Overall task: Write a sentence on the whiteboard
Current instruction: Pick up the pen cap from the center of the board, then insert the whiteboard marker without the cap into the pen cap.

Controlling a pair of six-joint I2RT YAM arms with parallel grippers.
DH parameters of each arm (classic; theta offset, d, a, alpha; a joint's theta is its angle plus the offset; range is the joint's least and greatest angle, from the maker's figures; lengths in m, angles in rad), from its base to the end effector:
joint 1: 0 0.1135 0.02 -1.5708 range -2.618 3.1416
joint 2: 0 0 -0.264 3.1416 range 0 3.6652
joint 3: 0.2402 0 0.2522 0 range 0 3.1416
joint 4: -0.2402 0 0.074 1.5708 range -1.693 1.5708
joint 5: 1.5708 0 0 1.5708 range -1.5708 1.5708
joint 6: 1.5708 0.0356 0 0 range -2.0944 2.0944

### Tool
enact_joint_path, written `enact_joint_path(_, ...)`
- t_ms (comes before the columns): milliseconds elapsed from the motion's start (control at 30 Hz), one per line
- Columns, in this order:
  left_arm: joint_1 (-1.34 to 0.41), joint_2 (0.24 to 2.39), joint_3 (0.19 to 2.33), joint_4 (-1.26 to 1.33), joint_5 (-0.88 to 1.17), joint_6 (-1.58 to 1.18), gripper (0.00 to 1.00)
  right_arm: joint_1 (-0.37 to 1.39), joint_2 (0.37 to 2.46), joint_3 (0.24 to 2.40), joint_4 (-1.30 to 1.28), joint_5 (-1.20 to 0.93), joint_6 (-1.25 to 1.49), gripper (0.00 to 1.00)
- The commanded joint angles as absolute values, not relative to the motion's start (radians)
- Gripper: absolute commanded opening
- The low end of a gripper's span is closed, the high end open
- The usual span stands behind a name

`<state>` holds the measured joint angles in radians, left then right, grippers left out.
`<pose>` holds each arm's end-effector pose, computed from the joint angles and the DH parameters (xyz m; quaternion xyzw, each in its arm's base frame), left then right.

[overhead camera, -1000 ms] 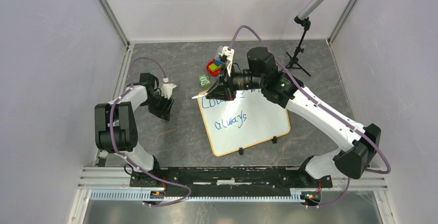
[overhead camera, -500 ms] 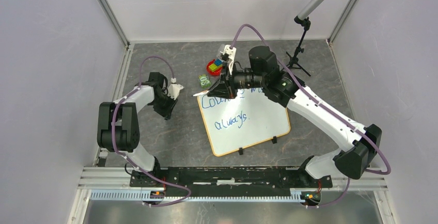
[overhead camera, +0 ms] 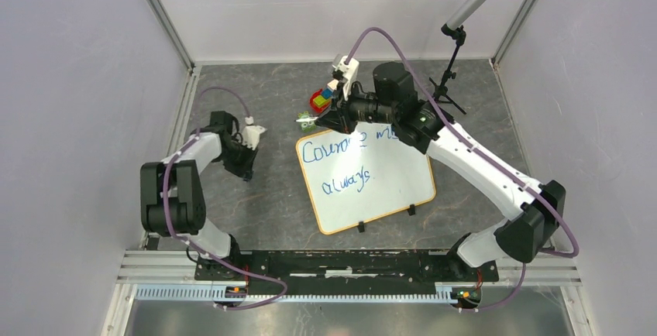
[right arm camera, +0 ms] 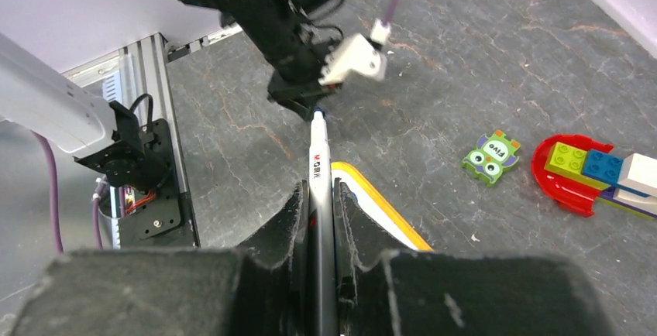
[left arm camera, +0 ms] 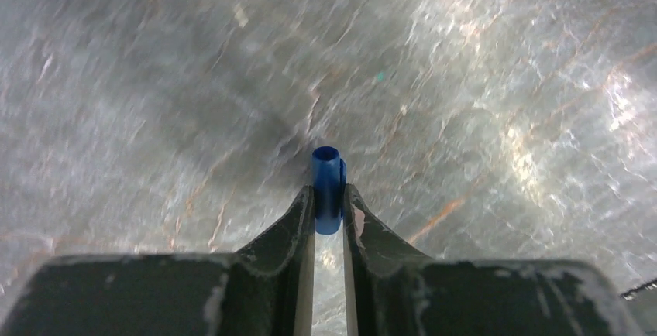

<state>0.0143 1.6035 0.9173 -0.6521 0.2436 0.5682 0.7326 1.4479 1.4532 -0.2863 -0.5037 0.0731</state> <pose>0.2813 -0.0046 0.1629 0.2831 0.9445 -0.0825 0.1449 0.2363 0.2357 0.4076 -0.3923 0.6837 0.4114 0.4575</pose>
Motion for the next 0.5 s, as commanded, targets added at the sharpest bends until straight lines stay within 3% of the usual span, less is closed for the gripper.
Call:
enact_joint_path(0,0.131,1.458,0.906,-0.724,0.444,0.672,0.02,0.755,1.498,1.488,-0.216,-0.504,0.082,0.0)
enact_joint_path(233,0.336,1.355,0.974,-0.863,0.593,0.862,0.02,0.834,1.549,1.476,-0.149,-0.519,0.16,0.0)
enact_joint_path(467,0.354,1.239,0.956,-1.011,0.779,1.052,0.02,0.884,1.588,1.417,-0.107,-0.476,0.204,0.0)
